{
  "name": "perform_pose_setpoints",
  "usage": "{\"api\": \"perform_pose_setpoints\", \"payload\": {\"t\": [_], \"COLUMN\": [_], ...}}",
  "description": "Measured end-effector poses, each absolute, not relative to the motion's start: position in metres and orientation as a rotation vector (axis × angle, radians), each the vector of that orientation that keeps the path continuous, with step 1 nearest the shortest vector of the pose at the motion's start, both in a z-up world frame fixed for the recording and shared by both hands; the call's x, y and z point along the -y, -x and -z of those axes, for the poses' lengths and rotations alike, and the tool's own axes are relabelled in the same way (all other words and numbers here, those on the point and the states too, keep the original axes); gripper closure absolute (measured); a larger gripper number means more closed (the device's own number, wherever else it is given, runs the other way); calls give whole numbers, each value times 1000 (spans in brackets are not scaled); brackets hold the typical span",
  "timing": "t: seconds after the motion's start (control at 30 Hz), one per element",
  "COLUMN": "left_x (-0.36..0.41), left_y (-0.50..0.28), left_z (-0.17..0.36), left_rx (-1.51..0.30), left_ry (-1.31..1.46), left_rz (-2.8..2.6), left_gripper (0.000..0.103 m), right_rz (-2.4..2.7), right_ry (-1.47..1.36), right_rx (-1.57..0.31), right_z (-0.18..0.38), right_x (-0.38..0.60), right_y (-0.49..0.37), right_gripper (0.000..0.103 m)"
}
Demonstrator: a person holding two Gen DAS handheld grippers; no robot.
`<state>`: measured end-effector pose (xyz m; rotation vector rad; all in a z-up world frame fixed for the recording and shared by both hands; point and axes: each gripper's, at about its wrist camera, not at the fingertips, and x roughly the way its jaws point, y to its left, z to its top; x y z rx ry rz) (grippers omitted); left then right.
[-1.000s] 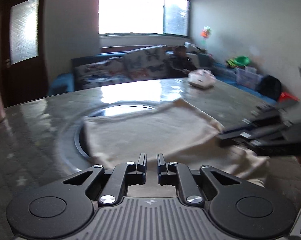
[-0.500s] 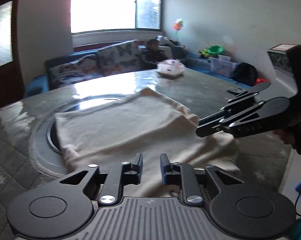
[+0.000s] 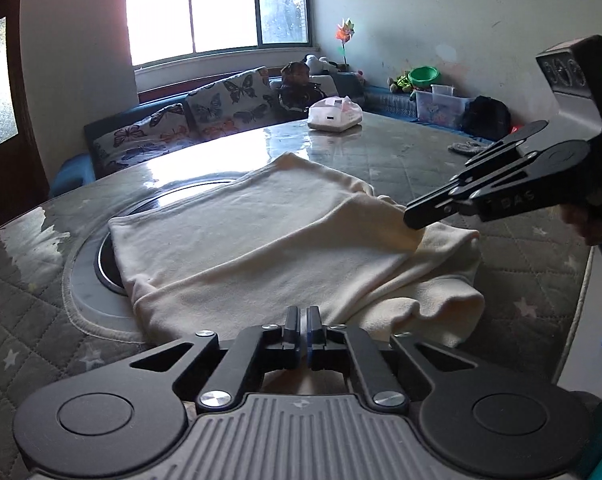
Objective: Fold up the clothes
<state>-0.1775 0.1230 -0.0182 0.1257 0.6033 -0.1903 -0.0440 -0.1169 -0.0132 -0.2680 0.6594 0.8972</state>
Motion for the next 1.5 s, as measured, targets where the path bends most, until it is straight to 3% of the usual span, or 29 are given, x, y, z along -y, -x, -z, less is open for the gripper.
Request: {"api": "perform_pose_setpoints", "payload": {"t": [0.53,0.6,0.67,1.0,1.07,1.33,1.4,1.47,1.5], "left_x": [-124,-127,-130,-117,-112,-92,-89,-88,-88], "left_y": [168,174,184,236,241,230,228,225,223], "left_z": [11,10,10,11,12,29,32,31,31], "left_rx": [-608,-609,-613,-589,-572,-525,-521,-520,-520], "left_ry": [-145,-165,-187,-311,-350,-483,-483,-462,-452], "left_rz": [236,246,251,317,313,284,293,301,305], "left_gripper": [95,85,67,53,51,51,61,81,86], "right_rz": [-924,-945,-977,-1040,-1041,-1022,-1026,-1030,-1032], "right_ry": [325,354,394,511,512,607,639,670,683], "right_rx": [-640,-647,-649,-609,-599,-560,-542,-527,-521], "right_z": [25,28,30,27,22,21,22,24,25], "right_x": [80,81,84,111,117,136,140,143,144], "right_y": [24,28,37,82,86,102,107,111,113], "right_gripper": [96,95,93,88,80,65,59,55,53]}}
